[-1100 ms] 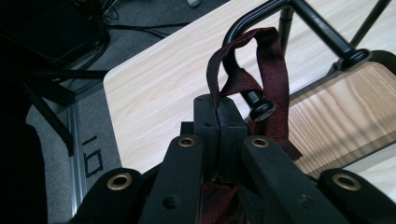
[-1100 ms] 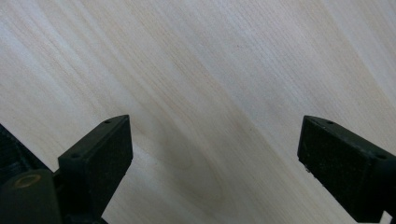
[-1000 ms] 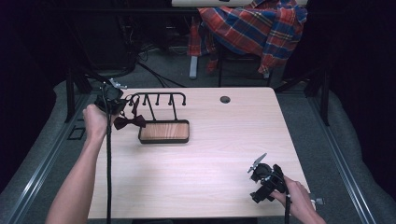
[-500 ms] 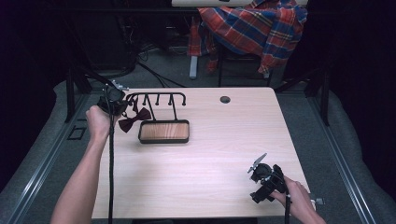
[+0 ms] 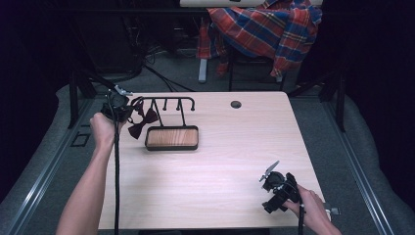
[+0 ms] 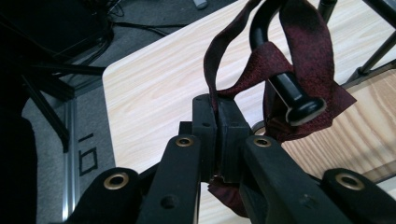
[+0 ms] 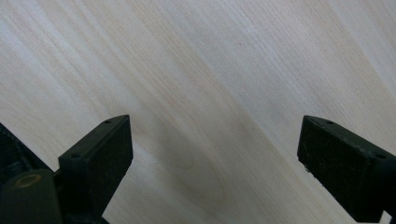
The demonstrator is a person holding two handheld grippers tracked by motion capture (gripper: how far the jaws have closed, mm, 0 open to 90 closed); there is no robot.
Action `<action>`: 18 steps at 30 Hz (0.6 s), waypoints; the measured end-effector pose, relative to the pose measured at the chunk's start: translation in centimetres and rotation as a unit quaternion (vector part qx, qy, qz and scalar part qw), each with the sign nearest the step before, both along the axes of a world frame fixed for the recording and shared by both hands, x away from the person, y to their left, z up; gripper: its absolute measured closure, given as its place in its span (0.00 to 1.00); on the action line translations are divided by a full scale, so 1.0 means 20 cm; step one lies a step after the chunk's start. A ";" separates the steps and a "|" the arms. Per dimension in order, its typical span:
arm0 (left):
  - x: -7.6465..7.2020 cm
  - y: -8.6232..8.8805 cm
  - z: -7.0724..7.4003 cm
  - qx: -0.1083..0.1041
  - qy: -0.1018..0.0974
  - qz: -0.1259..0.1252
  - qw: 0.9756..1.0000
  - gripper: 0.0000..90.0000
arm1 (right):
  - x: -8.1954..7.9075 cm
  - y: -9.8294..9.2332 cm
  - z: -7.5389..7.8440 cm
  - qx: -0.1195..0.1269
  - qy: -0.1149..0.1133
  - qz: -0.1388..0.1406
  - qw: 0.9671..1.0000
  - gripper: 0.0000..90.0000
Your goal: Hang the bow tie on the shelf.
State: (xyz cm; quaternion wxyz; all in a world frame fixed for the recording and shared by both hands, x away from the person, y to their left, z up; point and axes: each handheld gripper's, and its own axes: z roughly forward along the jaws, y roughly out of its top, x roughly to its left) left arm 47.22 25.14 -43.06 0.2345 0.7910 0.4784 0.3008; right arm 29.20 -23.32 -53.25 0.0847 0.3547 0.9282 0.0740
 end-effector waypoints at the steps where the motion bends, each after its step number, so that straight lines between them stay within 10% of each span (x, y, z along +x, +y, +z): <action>1: 0.00 0.00 0.00 -0.002 0.002 -0.002 1.000 0.97 | 0.00 0.00 0.00 0.000 0.000 0.000 1.000 0.11; 18: -0.04 0.01 -0.05 -0.005 0.004 -0.017 1.000 0.87 | 0.00 0.00 0.00 -0.001 0.002 0.001 1.000 0.11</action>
